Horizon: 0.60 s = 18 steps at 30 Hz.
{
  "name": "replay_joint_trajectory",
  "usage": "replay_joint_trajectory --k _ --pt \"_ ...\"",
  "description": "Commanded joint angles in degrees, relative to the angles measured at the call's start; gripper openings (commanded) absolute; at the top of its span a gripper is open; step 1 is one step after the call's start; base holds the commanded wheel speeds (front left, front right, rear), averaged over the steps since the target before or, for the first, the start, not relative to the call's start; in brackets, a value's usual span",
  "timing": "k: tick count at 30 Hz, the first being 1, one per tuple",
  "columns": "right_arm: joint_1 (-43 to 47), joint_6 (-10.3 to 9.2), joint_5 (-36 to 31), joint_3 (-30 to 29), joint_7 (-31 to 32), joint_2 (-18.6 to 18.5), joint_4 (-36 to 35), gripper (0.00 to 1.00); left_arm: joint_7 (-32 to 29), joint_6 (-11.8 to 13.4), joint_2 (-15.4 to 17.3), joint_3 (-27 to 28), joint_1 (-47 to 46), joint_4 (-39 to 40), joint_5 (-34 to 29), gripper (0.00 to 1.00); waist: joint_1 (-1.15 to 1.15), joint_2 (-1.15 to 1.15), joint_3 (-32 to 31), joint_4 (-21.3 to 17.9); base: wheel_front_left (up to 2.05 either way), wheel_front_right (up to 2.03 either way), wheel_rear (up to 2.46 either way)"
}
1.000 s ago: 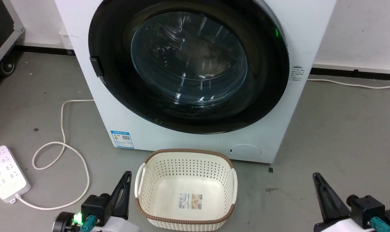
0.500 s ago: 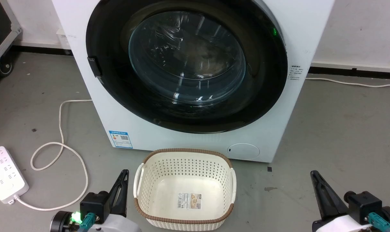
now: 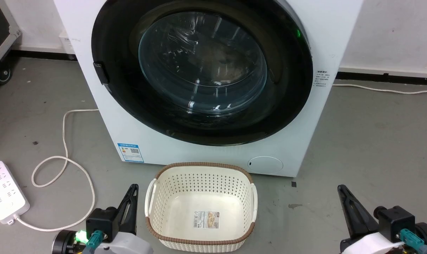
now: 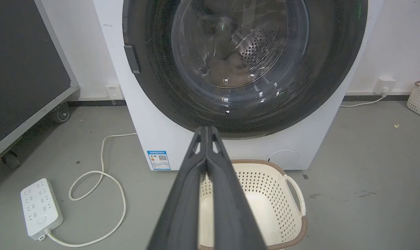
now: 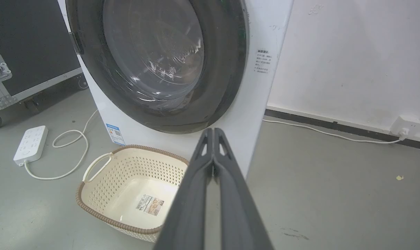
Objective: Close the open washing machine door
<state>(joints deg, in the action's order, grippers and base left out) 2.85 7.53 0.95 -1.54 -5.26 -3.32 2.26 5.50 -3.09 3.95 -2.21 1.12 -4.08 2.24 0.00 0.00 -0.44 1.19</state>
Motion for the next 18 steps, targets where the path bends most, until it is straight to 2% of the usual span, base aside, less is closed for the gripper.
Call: replay_joint_trajectory --k 1,18 --pt "-1.05 -0.02 -0.24 0.12 0.27 0.28 -0.49 0.0 -0.33 0.55 -0.32 0.28 -0.68 0.45 -0.4 0.0 0.0 0.0 0.01 -0.02 0.0 0.0 0.0" --pt "-1.74 -0.03 -0.52 0.67 2.19 0.34 -1.17 0.0 -2.32 1.53 -0.61 1.02 -0.85 1.85 -1.11 0.0 0.0 0.0 0.18 -0.47 0.0 0.0 0.0"
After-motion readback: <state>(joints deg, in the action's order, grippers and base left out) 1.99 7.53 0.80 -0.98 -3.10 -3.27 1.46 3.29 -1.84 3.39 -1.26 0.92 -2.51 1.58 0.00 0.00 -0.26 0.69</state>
